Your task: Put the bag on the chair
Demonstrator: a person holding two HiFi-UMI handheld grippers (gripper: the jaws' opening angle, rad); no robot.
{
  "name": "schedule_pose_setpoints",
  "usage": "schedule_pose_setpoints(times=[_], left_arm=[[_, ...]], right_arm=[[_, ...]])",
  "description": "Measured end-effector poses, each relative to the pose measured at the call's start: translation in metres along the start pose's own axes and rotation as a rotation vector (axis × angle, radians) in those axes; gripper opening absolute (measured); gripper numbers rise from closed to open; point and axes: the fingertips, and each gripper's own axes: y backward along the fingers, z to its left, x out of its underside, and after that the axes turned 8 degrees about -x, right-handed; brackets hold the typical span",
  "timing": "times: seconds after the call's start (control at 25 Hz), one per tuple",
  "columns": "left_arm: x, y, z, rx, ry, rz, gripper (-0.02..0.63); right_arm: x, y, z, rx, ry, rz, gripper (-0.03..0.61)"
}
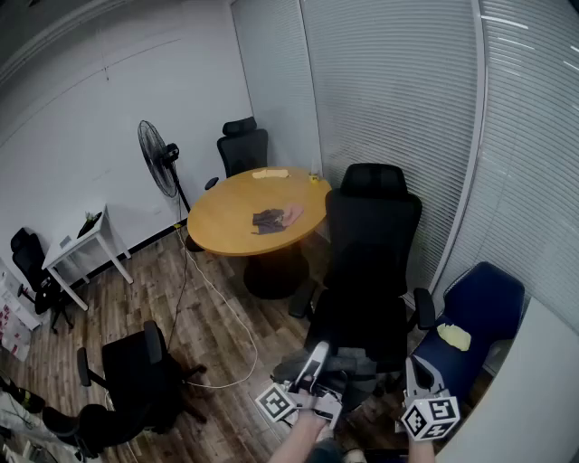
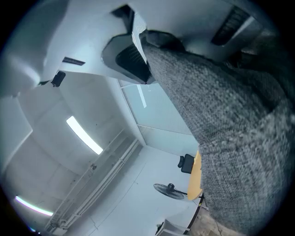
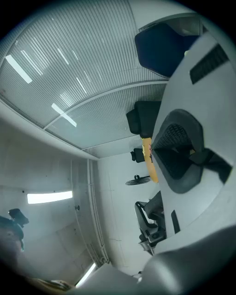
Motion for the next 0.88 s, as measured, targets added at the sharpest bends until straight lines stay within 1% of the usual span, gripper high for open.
schedule_pose_setpoints(times=[0.12,0.2,0.32,0.44,0.56,0.72,0.8,0.88], left_arm=[[-0.004,0.004,0.006,-0.029,-0.021,-0.010,0.023],[-0.003,0.006,0.011,-0.045,-0.011,-0.014,0.023],[-0.001,0.011,0.019,-0.068,0.014,-0.020,0.023],[-0.006,0.011,0.021,-0.074,0.024,-0.039,0.023],[-0.007,0.000,0.020,-0.059,0.037,-0.035,0.023],[-0.003,-0.018,0.022,-0.060,0.038,-0.003,0.023],[-0.002,-0.032,0.027,-0.057,0.029,0.015,0.023],[-0.005,-0.049,0.035,-0.053,0.036,0.020,0.023]], right_arm=[[-0.006,-0.001,0.006,-0.013,0.013,0.006,0.012],[-0.010,0.000,0.004,-0.004,0.022,-0.006,0.012],[-0.014,0.005,-0.002,0.032,0.035,-0.032,0.012],[-0.009,0.003,-0.008,0.044,0.011,-0.030,0.013],[-0.005,-0.003,-0.011,0.043,0.005,-0.015,0.013],[-0.006,-0.011,-0.018,0.053,-0.002,-0.012,0.013],[-0.007,-0.018,-0.027,0.060,-0.007,-0.013,0.013],[-0.006,-0.029,-0.038,0.065,-0.014,-0.007,0.012]])
